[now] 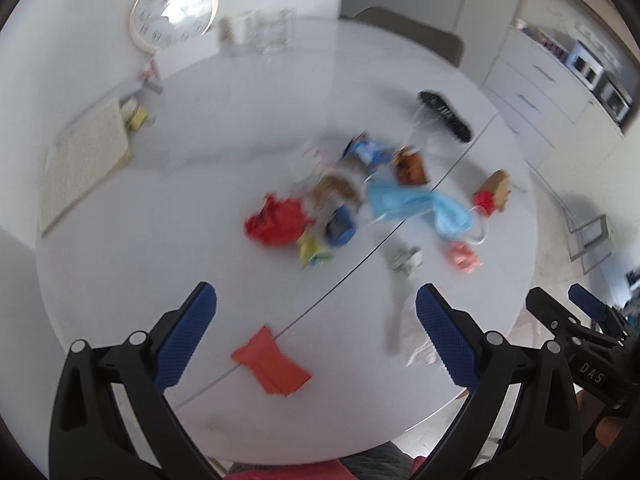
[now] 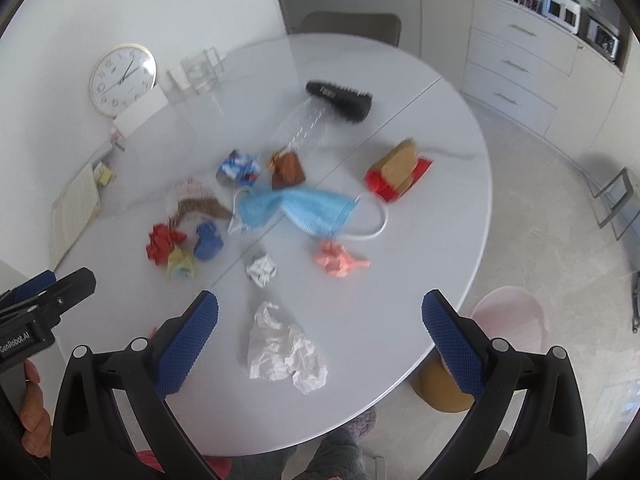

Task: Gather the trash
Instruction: 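Grasp the orange paper with the left tool while the right tool grasps the white tissue, then carry both items to the bin and open both tools to drop them, then return to the table and grasp the red crumpled paper with the left tool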

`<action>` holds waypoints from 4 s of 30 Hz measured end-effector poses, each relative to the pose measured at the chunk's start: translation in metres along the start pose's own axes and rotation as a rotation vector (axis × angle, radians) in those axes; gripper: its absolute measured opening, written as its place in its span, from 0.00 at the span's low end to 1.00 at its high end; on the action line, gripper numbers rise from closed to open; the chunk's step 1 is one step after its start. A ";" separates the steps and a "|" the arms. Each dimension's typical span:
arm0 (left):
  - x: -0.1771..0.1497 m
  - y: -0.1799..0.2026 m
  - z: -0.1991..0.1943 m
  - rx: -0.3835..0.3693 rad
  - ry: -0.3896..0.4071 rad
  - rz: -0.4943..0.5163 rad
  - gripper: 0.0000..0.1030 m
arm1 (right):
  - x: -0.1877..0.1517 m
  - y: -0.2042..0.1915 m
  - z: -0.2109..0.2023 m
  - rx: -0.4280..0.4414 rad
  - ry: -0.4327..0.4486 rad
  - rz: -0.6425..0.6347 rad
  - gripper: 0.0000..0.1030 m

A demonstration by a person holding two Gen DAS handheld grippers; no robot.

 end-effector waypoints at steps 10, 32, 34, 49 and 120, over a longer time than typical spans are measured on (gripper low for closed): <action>-0.090 -0.052 0.058 0.042 -0.156 -0.141 0.93 | -0.049 -0.011 0.059 0.084 -0.096 -0.145 0.98; -0.092 -0.057 0.106 0.119 -0.206 -0.248 0.31 | -0.065 -0.041 0.103 0.134 -0.162 -0.291 0.72; -0.081 -0.057 0.097 0.125 -0.190 -0.198 0.31 | -0.067 -0.047 0.108 0.127 -0.172 -0.302 0.63; -0.002 0.037 0.049 -0.084 -0.082 0.295 0.31 | -0.049 0.015 0.053 0.018 -0.090 0.078 0.12; 0.061 0.204 -0.016 -0.218 0.029 0.356 0.92 | 0.074 0.169 -0.056 -0.031 0.217 0.246 0.98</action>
Point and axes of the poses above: each gripper's, at about its wrist camera, not at the fingertips, and z roughly the way its jaws point, y to its right, x to its top, the point moved 10 cm from there along z, roughly the way its jaws point
